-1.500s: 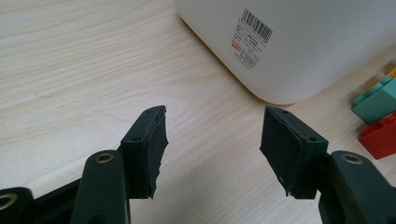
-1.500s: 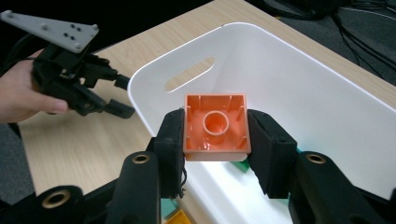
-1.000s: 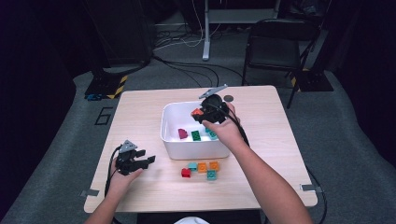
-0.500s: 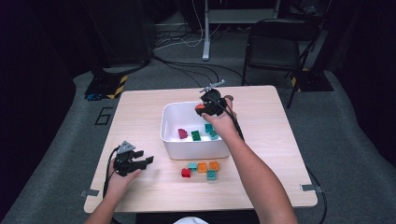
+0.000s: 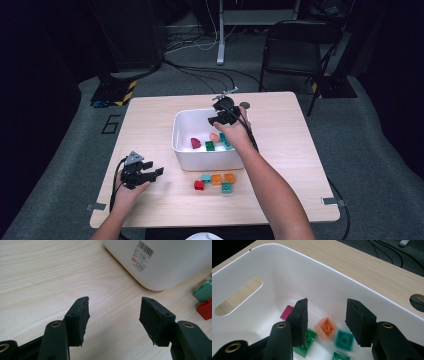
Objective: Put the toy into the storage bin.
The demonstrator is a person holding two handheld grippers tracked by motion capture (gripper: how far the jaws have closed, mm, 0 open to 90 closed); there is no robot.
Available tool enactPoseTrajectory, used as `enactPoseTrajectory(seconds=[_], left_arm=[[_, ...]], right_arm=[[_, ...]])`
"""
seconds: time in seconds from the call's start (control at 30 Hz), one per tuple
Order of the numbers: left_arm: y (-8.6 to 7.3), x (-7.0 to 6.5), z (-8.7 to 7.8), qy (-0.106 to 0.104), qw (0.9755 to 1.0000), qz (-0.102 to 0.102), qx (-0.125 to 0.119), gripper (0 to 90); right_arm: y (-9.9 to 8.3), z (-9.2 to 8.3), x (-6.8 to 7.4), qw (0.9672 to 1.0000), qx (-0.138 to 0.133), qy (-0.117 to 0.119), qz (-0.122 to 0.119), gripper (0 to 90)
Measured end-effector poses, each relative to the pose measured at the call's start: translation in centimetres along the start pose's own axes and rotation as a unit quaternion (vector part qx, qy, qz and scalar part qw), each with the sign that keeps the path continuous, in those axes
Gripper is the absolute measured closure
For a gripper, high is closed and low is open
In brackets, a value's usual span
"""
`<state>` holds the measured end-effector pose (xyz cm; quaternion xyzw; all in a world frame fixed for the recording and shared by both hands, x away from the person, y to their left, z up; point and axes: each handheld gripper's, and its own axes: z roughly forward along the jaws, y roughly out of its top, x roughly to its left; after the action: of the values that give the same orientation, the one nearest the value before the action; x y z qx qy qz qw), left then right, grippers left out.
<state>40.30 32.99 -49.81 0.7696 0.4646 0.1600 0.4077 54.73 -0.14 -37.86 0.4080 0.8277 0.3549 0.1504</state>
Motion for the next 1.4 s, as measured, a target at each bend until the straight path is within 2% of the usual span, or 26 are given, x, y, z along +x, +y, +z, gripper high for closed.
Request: enactPoseTrajectory(seconds=[0.2,0.63,0.8,1.0,1.2,1.4], left_arm=[[0.0,0.0,0.0,0.001,1.0000,0.000,0.000,40.4],[0.0,-0.1,0.1,0.002,1.0000,0.000,-0.001,40.5],[0.1,-0.2,0.2,0.000,1.0000,0.002,0.000,40.5],[0.3,-0.4,0.5,-0.004,1.0000,0.006,0.000,40.4],[0.5,-0.4,0.6,-0.006,1.0000,0.005,0.001,40.4],[0.5,-0.6,0.8,-0.008,0.9999,0.007,0.002,40.4]], right_arm=[[-0.1,-1.9,0.6,0.9996,-0.020,0.013,-0.017,49.6],[-1.8,-8.0,2.7,0.9956,-0.051,0.036,-0.069,49.2],[-3.0,-10.1,3.2,0.9947,-0.060,0.050,-0.067,49.2],[-4.6,-11.5,3.4,0.9944,-0.059,0.042,-0.078,49.2],[-6.1,-12.8,3.5,0.9928,-0.073,0.038,-0.087,49.2],[-8.3,-13.7,4.5,0.9918,-0.076,0.037,-0.095,49.3]])
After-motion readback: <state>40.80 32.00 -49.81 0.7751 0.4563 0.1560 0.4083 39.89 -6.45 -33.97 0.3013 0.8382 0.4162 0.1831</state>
